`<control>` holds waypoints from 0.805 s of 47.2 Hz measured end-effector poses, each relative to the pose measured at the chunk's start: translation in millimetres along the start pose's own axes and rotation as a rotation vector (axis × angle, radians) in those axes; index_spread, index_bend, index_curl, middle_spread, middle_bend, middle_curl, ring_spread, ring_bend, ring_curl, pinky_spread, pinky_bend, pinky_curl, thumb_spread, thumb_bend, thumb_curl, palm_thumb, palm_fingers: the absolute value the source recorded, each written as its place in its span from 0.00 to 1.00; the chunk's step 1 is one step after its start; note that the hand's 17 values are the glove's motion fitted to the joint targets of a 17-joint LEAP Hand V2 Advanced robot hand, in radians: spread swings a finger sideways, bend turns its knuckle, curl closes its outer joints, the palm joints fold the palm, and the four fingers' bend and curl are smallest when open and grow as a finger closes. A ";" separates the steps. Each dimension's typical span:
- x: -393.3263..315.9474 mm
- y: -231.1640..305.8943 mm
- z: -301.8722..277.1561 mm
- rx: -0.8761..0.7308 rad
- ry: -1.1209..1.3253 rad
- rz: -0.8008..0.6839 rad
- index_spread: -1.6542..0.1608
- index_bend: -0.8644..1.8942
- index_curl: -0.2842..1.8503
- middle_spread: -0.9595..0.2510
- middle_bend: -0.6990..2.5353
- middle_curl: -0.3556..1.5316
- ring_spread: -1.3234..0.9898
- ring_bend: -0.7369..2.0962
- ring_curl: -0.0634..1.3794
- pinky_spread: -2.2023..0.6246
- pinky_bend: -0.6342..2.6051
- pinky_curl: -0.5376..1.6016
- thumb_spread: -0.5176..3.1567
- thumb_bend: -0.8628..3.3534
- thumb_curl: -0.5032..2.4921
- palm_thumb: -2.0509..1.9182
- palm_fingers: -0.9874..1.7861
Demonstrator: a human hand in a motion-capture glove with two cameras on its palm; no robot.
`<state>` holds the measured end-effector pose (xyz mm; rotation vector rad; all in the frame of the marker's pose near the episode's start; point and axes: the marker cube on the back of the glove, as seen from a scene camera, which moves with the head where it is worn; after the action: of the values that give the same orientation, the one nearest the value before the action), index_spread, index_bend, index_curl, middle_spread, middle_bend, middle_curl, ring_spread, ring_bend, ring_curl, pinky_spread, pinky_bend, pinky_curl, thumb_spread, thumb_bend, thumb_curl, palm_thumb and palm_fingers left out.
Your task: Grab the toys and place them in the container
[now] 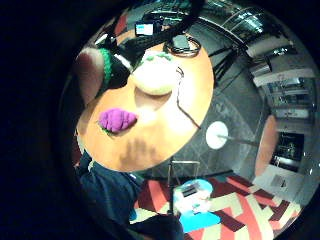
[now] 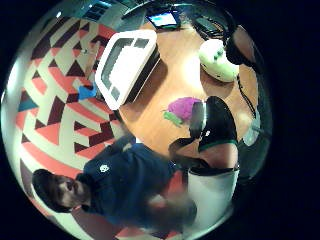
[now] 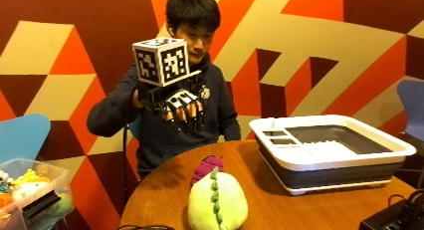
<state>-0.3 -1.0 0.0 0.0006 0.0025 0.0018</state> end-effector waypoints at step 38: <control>41.7 -113.5 60.0 -0.088 0.083 0.036 0.78 0.35 0.21 0.79 0.25 0.29 0.55 0.32 0.13 0.79 0.46 0.41 0.52 0.27 0.25 0.56 0.25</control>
<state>41.7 -114.4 59.8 -0.0874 0.0858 0.0381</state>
